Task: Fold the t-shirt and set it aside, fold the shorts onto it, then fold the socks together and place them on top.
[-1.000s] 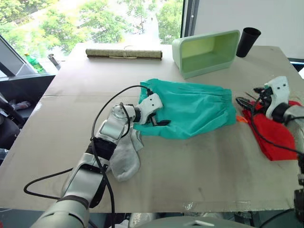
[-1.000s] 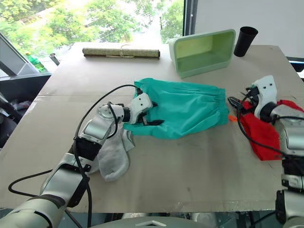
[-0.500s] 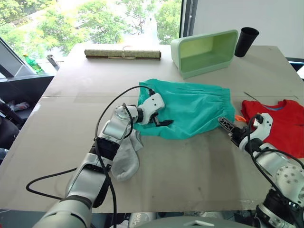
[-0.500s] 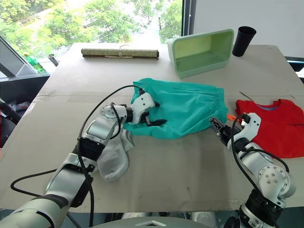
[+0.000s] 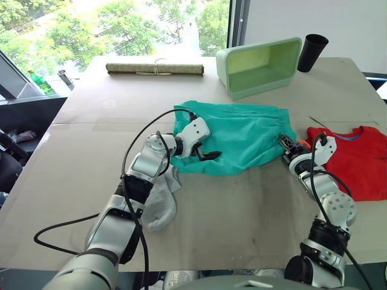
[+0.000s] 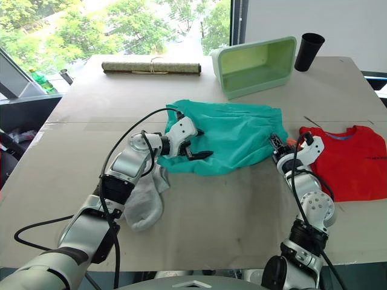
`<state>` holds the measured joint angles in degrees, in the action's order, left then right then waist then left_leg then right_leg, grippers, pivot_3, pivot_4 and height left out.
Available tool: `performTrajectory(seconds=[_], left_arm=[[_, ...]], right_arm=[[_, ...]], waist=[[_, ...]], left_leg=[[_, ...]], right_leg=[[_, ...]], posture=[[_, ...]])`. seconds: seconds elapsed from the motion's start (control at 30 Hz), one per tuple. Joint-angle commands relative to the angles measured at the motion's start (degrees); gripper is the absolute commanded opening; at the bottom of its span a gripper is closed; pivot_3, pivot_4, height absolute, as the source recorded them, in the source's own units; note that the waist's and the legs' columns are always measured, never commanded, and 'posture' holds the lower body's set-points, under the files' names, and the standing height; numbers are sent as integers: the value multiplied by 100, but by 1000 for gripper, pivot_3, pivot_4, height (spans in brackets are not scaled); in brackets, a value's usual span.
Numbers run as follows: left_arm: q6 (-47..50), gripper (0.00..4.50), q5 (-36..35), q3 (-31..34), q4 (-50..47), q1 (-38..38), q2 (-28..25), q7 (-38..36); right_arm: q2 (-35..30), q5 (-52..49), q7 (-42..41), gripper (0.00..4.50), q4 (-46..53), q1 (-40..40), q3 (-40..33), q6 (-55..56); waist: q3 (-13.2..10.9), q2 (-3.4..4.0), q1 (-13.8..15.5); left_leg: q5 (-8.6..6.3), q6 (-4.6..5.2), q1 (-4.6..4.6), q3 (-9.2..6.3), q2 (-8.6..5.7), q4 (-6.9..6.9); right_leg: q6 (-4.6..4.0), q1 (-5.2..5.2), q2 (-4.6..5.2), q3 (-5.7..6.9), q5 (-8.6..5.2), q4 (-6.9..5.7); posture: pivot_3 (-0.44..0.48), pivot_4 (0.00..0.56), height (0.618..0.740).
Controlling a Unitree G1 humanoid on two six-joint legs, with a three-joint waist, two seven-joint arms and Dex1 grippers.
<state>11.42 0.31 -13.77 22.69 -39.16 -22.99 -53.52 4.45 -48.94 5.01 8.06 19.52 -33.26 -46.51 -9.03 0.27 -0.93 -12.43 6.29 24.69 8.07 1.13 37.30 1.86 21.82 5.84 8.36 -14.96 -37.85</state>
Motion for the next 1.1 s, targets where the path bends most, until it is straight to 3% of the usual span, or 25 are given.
performTrajectory(seconds=[0.03, 0.23, 0.43, 0.5, 0.7, 0.9, 1.1], left_arm=[[-173, 4500, -204, 256, -122, -163, 10, 29], [-274, 4500, -708, 625, -450, -236, -55, -260], [174, 4500, -1130, 899, -1086, -314, -707, -809], [338, 4500, -1280, 968, -1369, -419, -953, -1013], [797, 4500, -1589, 1054, -1805, -743, -1196, -1191], [979, 4500, -1672, 1052, -1996, -831, -1456, -1250], [1069, 4500, -1711, 1048, -2123, -793, -1516, -1189]], right_arm=[[-302, -42, -52, 139, 218, -11, 82, 209], [-1138, -73, -152, 60, 729, -336, 132, 110], [-2659, 115, -463, 60, 1728, -809, 247, -171], [-3522, 700, -878, 60, 2228, -756, 840, -21], [-4859, 1944, -1935, 60, 2889, -290, 2836, 435], [-5133, 3365, -2702, 60, 2829, 125, 4767, 1093], [-5066, 3818, -3706, 60, 2681, 104, 5570, 1567]], waist=[[0, 0, 10], [-1, 1, 23], [-5, 9, -6], [-13, 20, -6], [-14, 11, 32], [-21, -1, 42], [-26, -11, 48]], left_leg=[[0, 0, 0, 0, 0, 0], [-1, 0, 3, 0, -1, -2], [0, -1, 1, 0, 2, -13], [0, -2, -2, 3, 2, -16], [1, -2, 7, 11, 5, -15], [1, -1, 12, 13, 4, -12], [2, -1, 13, 13, 4, -7]], right_leg=[[0, 0, 0, 0, 0, 0], [0, 0, 5, 0, 0, 6], [-1, 2, 4, 0, -1, 11], [-1, 3, 4, -1, -2, 13], [2, 23, 2, -10, -3, 12], [4, 22, 2, -9, -4, 18], [19, 19, 2, -9, -12, 16]], posture=[[0, 150, 740], [0, 150, 740], [0, 150, 740], [0, 150, 740], [0, 150, 740], [0, 150, 740], [0, 150, 740]])
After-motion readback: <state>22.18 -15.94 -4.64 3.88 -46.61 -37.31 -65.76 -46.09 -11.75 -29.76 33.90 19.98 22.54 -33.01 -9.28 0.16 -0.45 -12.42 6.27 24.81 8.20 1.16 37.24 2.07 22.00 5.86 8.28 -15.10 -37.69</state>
